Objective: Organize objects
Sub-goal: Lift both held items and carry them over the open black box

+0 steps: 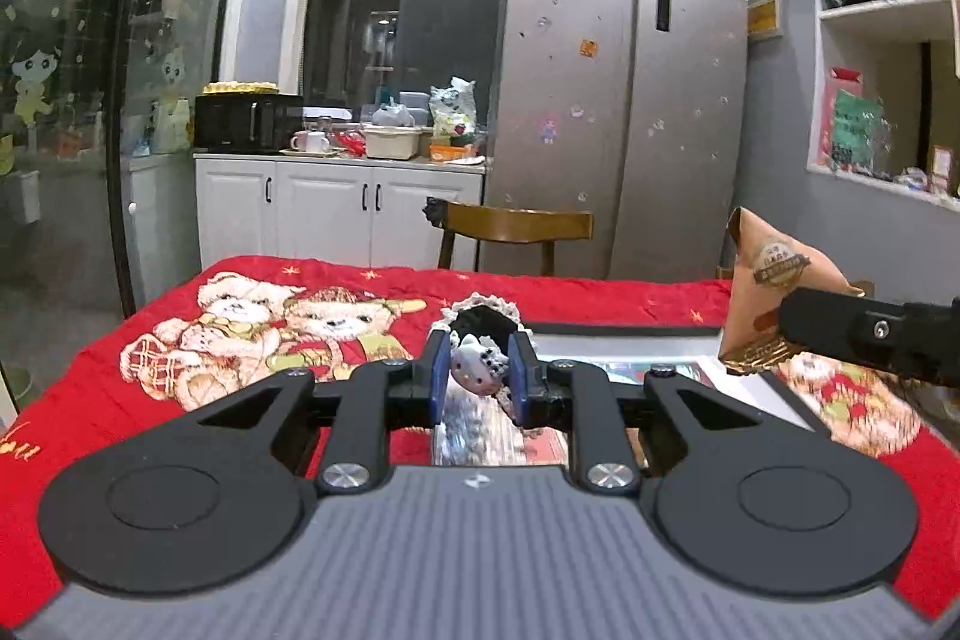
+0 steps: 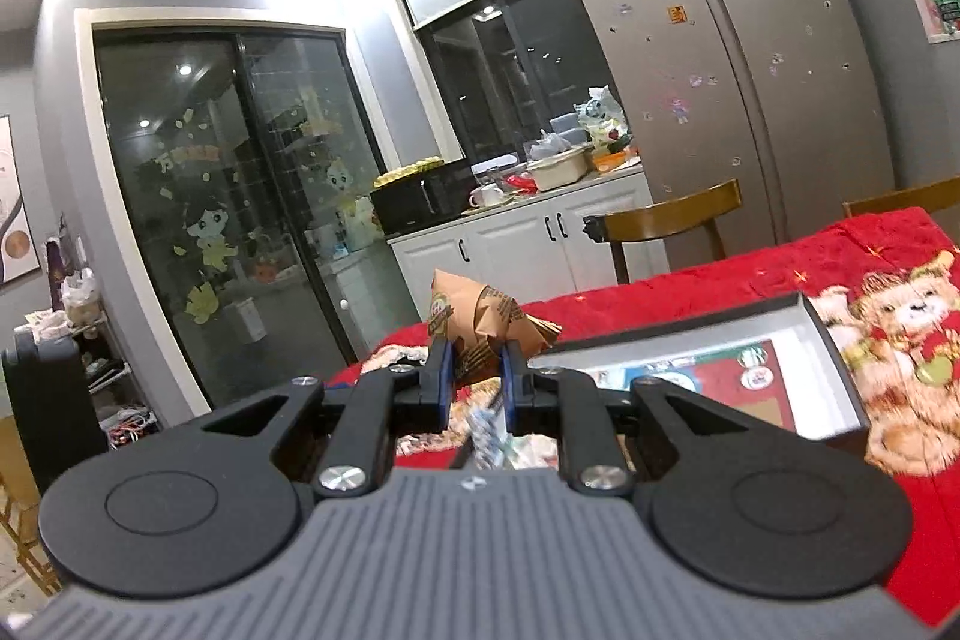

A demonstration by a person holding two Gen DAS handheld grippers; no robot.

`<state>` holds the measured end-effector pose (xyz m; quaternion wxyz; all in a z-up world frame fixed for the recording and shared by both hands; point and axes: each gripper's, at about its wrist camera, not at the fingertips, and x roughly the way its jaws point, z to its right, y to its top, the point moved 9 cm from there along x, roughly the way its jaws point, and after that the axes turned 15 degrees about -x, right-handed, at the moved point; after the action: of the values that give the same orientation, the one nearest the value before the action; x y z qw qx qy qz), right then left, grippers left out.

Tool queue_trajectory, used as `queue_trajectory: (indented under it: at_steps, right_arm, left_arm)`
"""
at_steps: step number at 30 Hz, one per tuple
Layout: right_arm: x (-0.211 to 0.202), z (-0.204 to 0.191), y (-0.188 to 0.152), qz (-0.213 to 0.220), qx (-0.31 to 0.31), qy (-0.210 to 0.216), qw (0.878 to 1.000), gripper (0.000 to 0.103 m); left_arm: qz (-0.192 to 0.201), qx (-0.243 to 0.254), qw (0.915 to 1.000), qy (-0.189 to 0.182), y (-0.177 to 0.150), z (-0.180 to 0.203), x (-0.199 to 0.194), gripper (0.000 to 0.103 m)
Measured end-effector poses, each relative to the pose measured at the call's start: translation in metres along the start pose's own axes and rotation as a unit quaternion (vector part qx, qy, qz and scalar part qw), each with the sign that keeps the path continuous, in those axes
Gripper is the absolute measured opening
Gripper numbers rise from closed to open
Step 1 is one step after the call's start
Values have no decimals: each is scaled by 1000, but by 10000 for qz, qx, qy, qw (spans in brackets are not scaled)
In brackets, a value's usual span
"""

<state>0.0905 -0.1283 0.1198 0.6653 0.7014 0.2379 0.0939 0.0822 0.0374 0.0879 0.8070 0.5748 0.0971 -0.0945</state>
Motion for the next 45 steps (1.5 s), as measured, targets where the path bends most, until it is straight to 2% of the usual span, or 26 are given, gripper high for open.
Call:
queue_trajectory:
  at_steps: [4, 8, 14, 20, 25, 29, 34, 40, 45]
  right_arm:
    - [9, 2, 21, -43, 105, 57, 9999, 19]
    - [17, 11, 40, 34, 90, -51, 9999, 19]
    - [31, 36, 62, 193, 513, -130, 9984, 19]
    - [56, 56, 73, 217, 715, -147, 9971, 19]
    - [74, 66, 74, 198, 787, -197, 9965, 19]
    - [93, 77, 70, 138, 936, -244, 9952, 19]
    - [117, 90, 49, -214, 1019, -256, 9942, 19]
    - [145, 103, 13, -682, 1093, -321, 9911, 19]
    - [163, 110, -15, -1126, 1046, -424, 9872, 19]
  left_arm:
    - [38, -82, 10000, 31, 24, 2, 4, 25]
    - [257, -47, 9995, 164, 52, 5, 4, 25]
    - [279, -97, 9996, -1, 91, 13, 10, 25]
    - [64, -265, 9995, -136, 123, 23, 32, 25]
    - [-93, -434, 9987, -262, 133, 34, 59, 25]
    - [-305, -640, 9970, -323, 132, 35, 87, 24]
    - [-579, -857, 9925, -649, 113, 25, 118, 24]
    - [-1145, -823, 9887, -518, 79, 4, 158, 24]
    - [-1444, -558, 9878, -165, 49, -7, 182, 24]
